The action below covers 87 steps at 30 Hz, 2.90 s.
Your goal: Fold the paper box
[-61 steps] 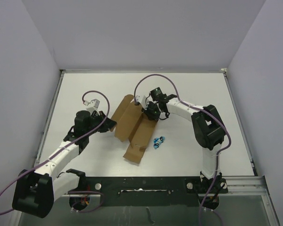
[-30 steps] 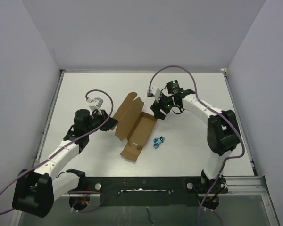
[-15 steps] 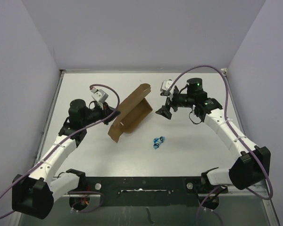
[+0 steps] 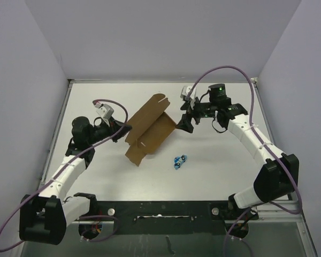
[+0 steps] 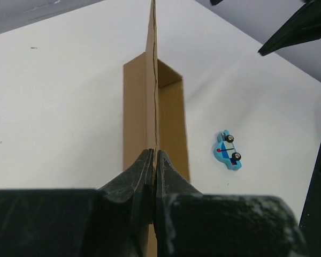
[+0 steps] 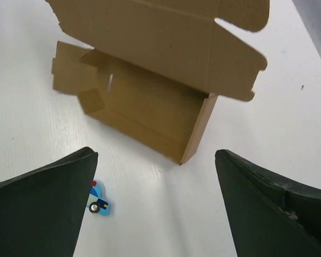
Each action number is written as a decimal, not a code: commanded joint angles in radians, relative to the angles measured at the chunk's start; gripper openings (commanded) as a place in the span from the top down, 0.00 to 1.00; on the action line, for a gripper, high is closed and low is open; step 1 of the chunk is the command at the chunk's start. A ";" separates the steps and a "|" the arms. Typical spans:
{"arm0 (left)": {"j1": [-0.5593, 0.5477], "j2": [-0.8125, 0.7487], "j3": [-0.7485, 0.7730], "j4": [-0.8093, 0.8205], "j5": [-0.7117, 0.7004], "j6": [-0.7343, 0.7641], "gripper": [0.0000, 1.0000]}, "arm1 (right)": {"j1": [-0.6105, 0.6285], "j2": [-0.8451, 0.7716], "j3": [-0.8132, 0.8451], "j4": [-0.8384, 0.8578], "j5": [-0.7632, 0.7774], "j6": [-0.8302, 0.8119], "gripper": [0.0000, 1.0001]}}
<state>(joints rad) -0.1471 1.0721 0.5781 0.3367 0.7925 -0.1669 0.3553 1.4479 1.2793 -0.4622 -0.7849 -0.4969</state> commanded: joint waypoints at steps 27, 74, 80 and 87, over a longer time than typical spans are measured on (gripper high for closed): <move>-0.050 -0.042 0.119 -0.045 0.259 -0.006 1.00 | -0.172 0.121 0.020 -0.146 -0.587 -0.404 0.02; -0.037 -0.309 0.010 -0.411 -0.344 -0.377 0.54 | -0.146 0.106 -0.001 0.085 -0.540 0.026 1.00; -0.038 -0.536 -0.206 -0.432 -0.375 -0.666 0.67 | -0.155 0.100 -0.020 0.123 -0.516 0.072 1.00; -0.052 -0.408 -0.211 -0.356 -0.412 -0.658 0.87 | -0.155 0.100 -0.051 0.190 -0.509 0.128 1.00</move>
<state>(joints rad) -0.1890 0.5522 0.3313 -0.1326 0.4263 -0.7834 0.1974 1.5883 1.2423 -0.3599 -1.2900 -0.4267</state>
